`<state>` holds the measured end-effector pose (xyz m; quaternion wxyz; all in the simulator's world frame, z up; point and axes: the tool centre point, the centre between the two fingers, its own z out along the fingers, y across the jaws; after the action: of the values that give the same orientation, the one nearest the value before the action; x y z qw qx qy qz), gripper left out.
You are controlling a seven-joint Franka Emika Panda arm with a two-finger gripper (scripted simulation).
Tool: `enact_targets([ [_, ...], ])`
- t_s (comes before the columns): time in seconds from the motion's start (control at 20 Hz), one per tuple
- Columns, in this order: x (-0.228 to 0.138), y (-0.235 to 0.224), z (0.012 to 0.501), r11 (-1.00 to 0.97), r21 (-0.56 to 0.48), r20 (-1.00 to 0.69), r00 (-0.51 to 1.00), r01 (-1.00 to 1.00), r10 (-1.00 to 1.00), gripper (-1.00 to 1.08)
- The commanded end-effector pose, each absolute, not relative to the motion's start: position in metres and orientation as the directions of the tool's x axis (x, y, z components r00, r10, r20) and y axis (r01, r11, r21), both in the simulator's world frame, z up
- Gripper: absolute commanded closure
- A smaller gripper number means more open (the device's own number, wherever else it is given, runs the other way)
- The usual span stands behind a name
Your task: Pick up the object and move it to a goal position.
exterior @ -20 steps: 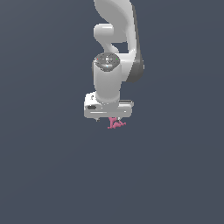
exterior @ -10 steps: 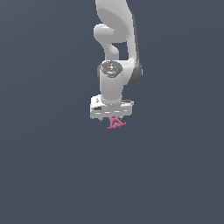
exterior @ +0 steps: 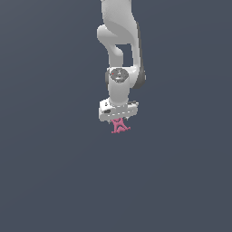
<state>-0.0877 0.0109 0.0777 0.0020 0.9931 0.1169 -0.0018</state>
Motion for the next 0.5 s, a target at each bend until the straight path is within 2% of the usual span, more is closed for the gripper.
enact_targets([
  [0.0, -0.097, 0.013, 0.071, -0.968, 0.002, -0.002, 0.968, 0.25, 0.25, -0.92],
  [0.45, -0.106, 0.016, 0.065, -0.964, 0.0, -0.001, 0.964, 0.266, 0.266, -0.92],
])
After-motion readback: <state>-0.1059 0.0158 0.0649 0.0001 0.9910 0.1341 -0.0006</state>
